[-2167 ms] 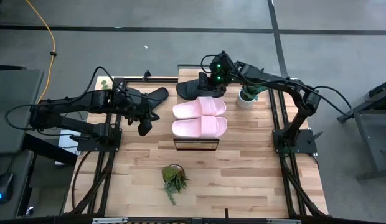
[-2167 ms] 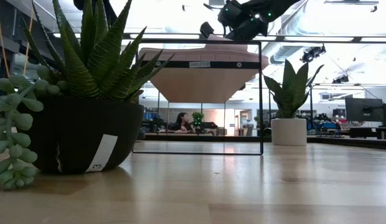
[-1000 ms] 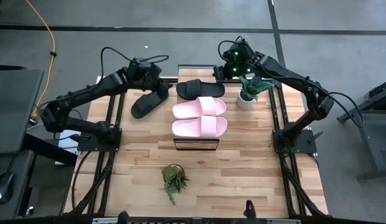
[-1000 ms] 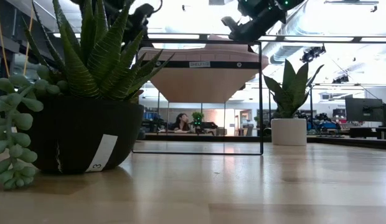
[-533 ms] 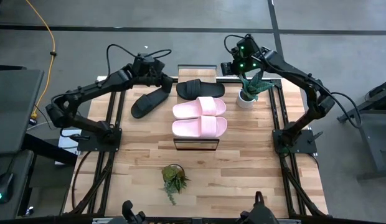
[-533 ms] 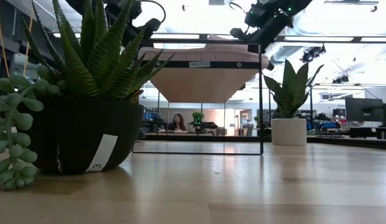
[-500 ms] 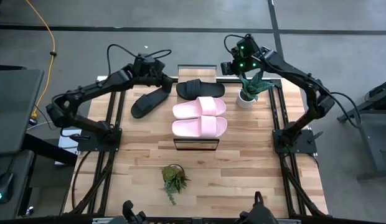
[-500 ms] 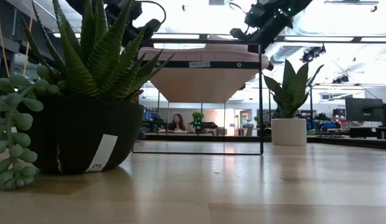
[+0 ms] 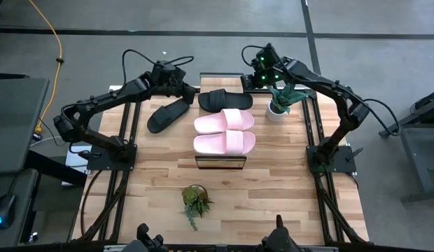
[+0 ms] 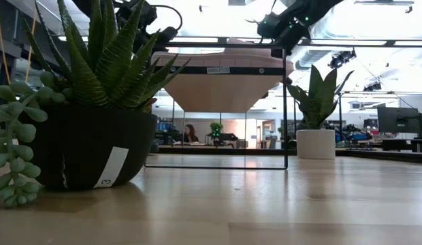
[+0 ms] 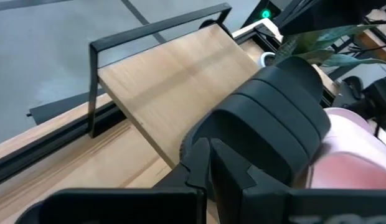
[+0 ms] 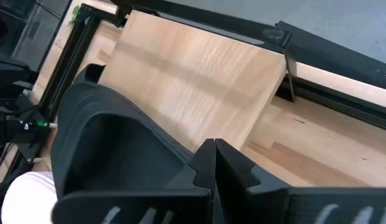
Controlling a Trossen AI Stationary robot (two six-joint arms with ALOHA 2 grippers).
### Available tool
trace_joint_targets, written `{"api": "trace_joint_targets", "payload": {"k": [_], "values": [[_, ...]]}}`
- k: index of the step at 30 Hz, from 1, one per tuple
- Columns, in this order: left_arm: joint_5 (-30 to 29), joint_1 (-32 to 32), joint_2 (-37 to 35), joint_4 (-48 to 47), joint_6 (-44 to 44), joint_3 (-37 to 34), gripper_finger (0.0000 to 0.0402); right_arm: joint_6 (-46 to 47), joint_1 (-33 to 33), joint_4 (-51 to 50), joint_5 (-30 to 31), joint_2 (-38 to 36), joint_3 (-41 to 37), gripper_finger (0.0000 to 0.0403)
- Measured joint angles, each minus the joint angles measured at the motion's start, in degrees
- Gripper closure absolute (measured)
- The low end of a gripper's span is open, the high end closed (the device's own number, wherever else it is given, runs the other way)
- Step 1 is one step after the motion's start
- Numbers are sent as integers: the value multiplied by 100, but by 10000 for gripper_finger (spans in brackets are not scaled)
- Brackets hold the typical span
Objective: Pick and place slides into the shelf
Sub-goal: Put the bottom black slide on the shelf
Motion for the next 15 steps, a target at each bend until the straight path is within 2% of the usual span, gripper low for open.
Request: {"api": "trace_joint_targets", "payload": {"k": [4, 10, 15], "values": [[-108, 55, 55, 11, 95, 0, 396, 0, -35, -8, 4, 0, 0, 403], [194, 169, 162, 123, 129, 0, 396, -1, -24, -127, -33, 156, 0, 403], [184, 261, 156, 198, 195, 0, 396, -13, 13, -100, 41, 223, 0, 403]]}}
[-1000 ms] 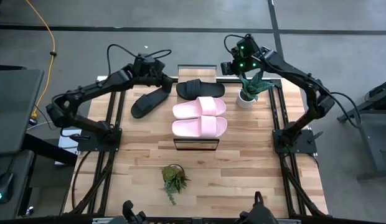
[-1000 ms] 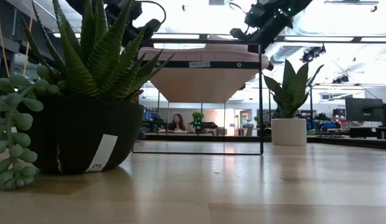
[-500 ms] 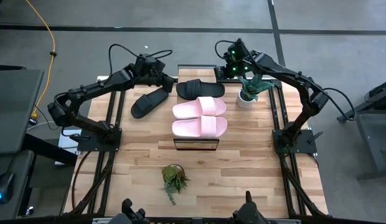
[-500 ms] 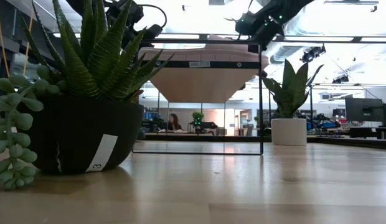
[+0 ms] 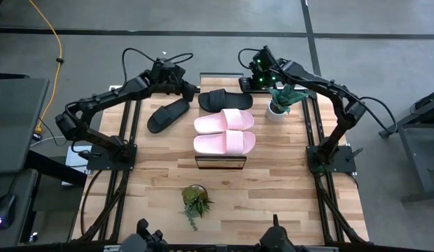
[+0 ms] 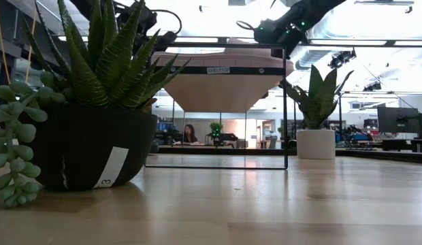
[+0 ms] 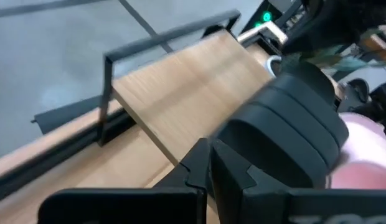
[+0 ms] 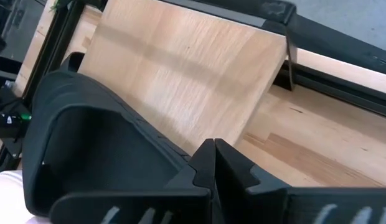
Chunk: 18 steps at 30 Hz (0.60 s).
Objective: Pick and place slides into the shelf
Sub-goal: Put the bottom black slide on the shelf
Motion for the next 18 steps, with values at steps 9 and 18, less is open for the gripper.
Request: {"api": "trace_joint_targets", "payload": {"k": [9, 18], "values": [[493, 163, 337, 113, 55, 0, 396, -10, 0, -111, 18, 0, 0, 403], [631, 148, 638, 144, 232, 2, 396, 15, -2, -170, 66, 0, 0, 403]]}}
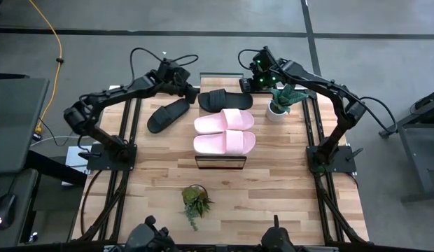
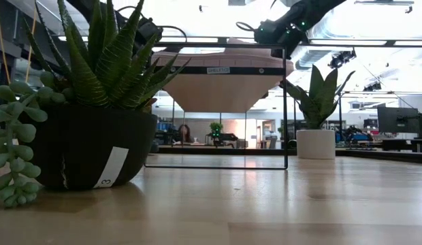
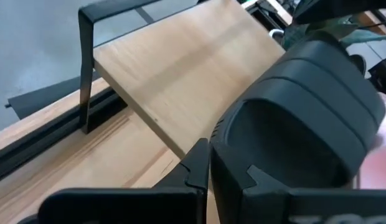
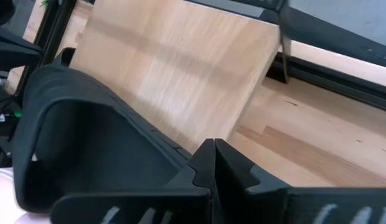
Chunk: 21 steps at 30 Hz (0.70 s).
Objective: Pick and place slides into the shelf
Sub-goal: Put the bottom black slide on the shelf
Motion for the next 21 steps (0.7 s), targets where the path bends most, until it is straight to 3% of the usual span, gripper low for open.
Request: {"api": "trace_joint_targets", "payload": {"k": [21], "values": [[-104, 0, 110, 273, 41, 0, 401, -2, -2, -26, 84, 0, 0, 403]]}}
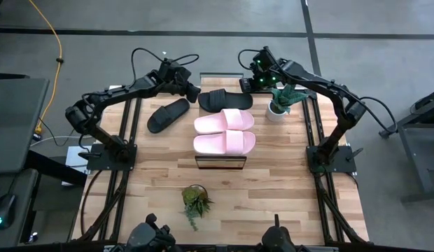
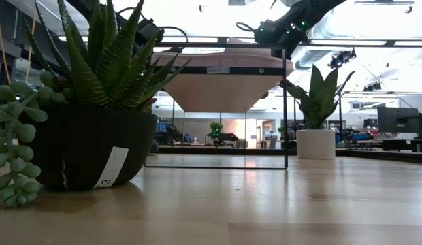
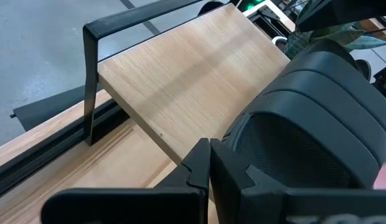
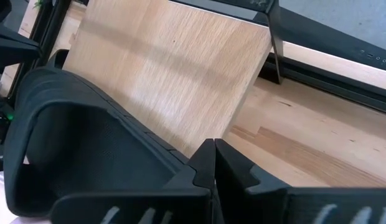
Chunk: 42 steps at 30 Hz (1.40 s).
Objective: Pick and place slides into the shelf
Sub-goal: Put the bottom black slide on the shelf
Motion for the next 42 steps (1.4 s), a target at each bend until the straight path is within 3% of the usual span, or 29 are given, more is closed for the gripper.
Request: {"api": "trace_joint_targets", "payload": {"k": [42], "values": [[614, 2, -2, -367, 83, 0, 401, -196, 223, -590, -320, 0, 0, 403]]}}
